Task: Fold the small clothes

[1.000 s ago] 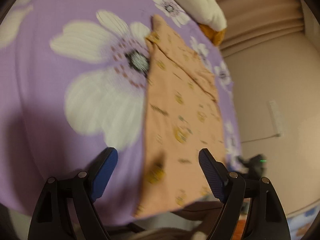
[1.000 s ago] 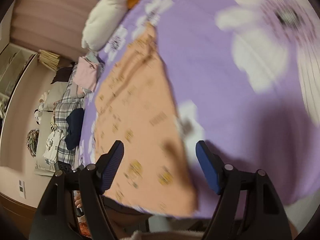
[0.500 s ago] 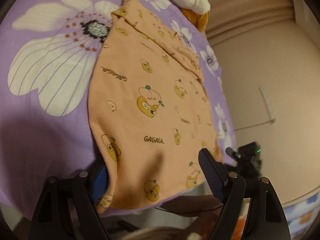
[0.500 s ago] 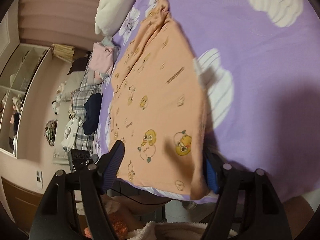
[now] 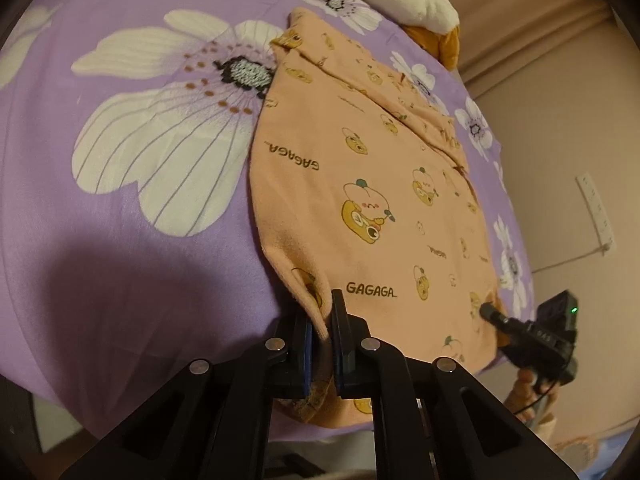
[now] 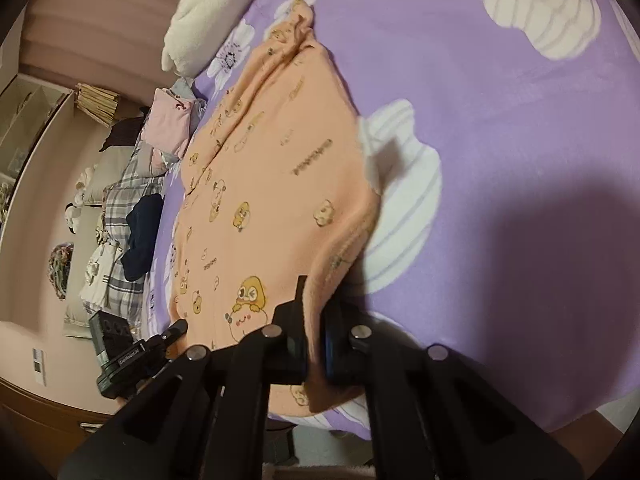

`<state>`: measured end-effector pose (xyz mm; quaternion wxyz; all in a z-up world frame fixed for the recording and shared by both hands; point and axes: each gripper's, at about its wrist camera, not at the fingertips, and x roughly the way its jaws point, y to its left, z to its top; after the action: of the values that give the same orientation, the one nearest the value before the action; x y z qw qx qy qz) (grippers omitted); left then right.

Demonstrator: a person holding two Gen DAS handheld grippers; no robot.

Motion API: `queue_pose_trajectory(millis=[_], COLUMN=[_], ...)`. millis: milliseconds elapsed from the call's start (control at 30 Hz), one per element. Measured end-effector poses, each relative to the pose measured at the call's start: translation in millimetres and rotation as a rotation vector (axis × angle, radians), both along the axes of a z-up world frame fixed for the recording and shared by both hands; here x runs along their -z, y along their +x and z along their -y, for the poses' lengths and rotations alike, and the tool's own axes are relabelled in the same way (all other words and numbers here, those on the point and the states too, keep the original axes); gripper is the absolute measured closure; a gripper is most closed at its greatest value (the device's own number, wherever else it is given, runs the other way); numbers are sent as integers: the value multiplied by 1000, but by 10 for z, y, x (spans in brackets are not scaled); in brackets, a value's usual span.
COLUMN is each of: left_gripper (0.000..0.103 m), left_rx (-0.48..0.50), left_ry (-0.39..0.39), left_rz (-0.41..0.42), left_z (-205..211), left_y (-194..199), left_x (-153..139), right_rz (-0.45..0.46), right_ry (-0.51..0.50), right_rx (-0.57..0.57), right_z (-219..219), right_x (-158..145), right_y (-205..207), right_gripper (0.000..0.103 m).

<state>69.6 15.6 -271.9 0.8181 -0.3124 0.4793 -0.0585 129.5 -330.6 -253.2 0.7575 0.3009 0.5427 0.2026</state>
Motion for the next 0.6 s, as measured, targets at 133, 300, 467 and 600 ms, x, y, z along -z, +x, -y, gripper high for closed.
queue_pose_trajectory(millis=[133,300,467,600], left_gripper=[95,95,95,96], left_rx=[-9,-35,-44,-49], left_ry=[14,94,64,45], left_rz=[10,59,94,116], left_z=[0,66,75,77], left_y=[-10,82,198,229], left_x=[-23,-204,-284,-334], right_rz=[34,32,137,183], right_ry=[4,65,-83,-70], right_rx=[-7,40,-18,-29], right_z=[-51,-60,-292,-360], right_x=[-17,-20,-243,-326], right_y=[15,73,48,65], right_gripper=[96,96,96,96])
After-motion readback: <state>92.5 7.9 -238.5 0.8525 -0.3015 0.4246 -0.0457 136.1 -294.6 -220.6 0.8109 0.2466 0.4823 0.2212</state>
